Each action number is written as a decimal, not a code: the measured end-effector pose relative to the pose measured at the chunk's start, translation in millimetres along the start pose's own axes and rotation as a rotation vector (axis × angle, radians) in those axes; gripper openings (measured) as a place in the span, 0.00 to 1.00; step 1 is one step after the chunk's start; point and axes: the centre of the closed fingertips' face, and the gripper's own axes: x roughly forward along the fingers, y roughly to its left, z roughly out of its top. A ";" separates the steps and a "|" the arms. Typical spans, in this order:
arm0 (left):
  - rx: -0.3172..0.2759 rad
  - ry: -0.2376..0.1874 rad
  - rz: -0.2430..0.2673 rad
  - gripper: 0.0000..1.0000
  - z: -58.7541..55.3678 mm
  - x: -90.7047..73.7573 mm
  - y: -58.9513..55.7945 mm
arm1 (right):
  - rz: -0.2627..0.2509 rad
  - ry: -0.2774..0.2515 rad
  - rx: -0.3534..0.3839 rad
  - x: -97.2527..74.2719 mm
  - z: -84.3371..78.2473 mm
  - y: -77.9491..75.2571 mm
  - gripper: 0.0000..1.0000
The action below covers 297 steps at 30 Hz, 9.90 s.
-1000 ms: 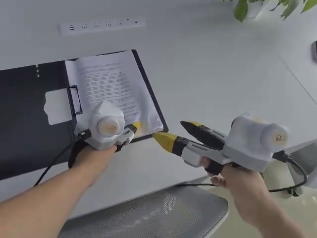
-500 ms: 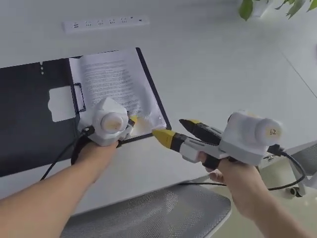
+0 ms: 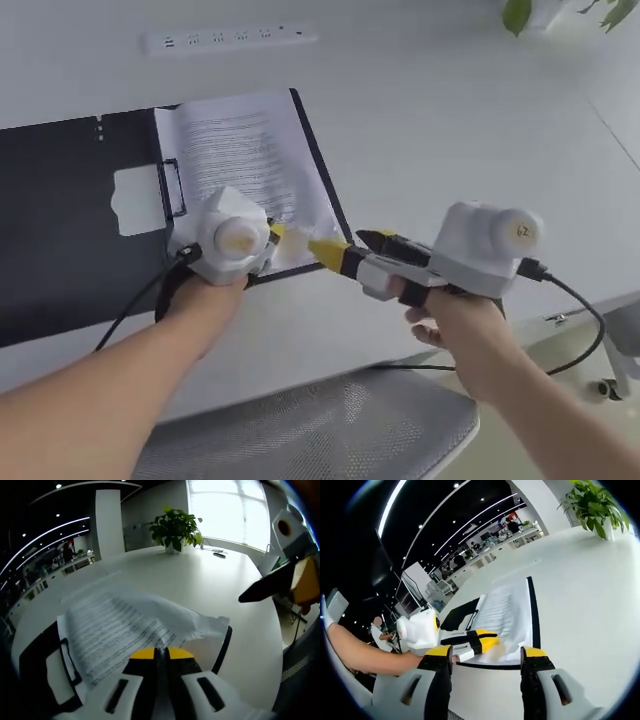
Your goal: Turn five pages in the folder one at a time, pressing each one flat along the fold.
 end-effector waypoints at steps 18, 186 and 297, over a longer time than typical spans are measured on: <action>-0.024 -0.003 0.002 0.05 0.8 -0.5 1.9 | -0.071 0.067 0.286 32.2 -21.9 -22.0 0.24; -0.300 -0.018 0.128 0.21 -107.5 -193.4 129.7 | 0.240 0.207 0.055 140.0 -70.8 156.0 0.07; -0.319 -0.027 0.190 0.00 -129.7 -173.9 142.4 | 0.169 0.184 0.650 291.8 42.8 60.2 0.00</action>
